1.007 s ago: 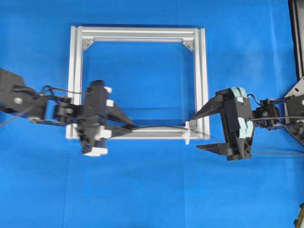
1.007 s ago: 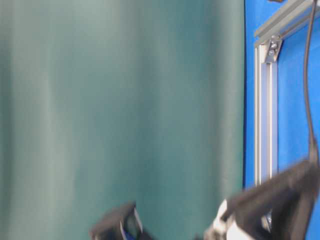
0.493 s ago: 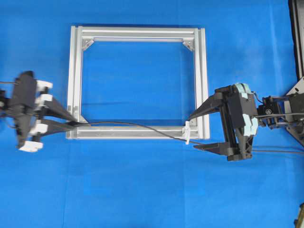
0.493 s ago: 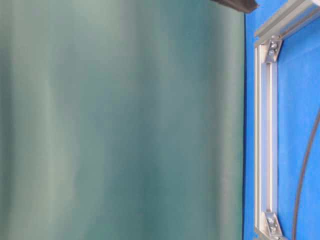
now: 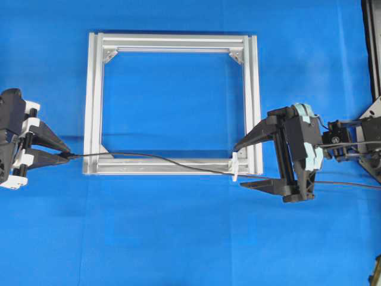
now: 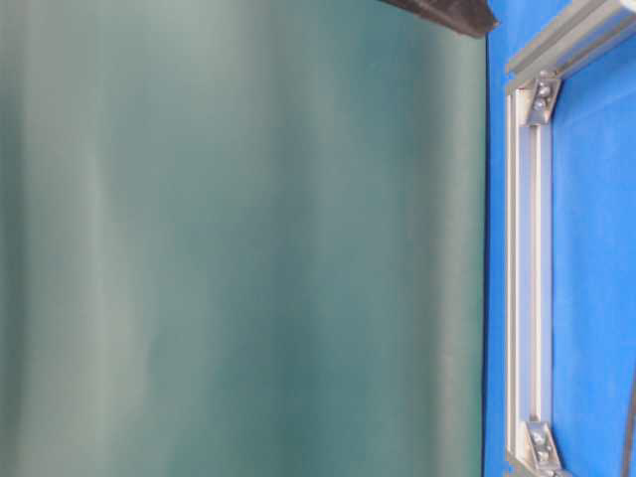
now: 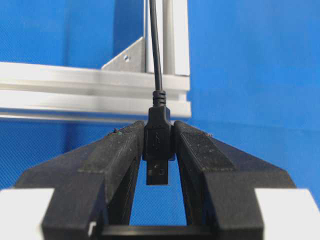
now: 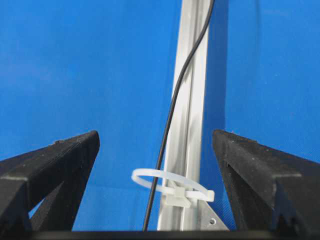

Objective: Insert the wire through the string loop located on the right side.

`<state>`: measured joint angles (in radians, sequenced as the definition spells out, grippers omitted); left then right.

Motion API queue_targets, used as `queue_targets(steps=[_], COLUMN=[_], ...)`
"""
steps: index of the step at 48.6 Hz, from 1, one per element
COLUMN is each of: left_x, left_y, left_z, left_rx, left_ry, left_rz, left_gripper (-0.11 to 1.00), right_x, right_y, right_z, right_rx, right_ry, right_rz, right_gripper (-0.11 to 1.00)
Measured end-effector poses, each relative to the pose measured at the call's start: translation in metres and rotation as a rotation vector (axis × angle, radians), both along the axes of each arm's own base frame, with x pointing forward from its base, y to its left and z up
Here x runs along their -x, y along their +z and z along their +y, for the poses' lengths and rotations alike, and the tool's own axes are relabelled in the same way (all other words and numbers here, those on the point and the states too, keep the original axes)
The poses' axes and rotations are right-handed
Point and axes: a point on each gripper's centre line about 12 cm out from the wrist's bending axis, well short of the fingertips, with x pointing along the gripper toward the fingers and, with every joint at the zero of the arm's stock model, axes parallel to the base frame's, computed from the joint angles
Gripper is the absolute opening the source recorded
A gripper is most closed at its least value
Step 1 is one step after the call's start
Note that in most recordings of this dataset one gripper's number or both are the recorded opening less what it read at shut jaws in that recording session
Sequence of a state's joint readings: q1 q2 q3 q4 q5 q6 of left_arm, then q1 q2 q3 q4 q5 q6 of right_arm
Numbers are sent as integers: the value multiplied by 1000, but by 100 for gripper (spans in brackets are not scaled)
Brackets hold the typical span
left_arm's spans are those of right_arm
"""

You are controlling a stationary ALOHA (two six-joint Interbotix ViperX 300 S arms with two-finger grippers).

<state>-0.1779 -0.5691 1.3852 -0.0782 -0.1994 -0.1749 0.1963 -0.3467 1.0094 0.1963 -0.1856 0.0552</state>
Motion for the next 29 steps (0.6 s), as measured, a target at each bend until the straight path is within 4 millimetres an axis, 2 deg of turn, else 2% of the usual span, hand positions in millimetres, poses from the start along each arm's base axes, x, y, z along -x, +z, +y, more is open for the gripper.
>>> queue_targets(steps=[9, 19, 20, 29], left_x=[-3, -3, -3, -4], left_y=[-2, -2, -2, -2], left_z=[0, -1, -1, -1], left_rx=[-3, -3, -3, -4], left_ry=[0, 0, 0, -1], left_rz=[17, 17, 17, 15], left_gripper=[21, 79, 82, 74], right_x=[0, 0, 0, 0], right_y=[1, 0, 1, 1], right_z=[0, 0, 0, 0], right_rx=[0, 0, 0, 0], right_ry=[0, 0, 0, -1], right_rz=[-2, 0, -1, -1], right_gripper=[91, 91, 91, 91])
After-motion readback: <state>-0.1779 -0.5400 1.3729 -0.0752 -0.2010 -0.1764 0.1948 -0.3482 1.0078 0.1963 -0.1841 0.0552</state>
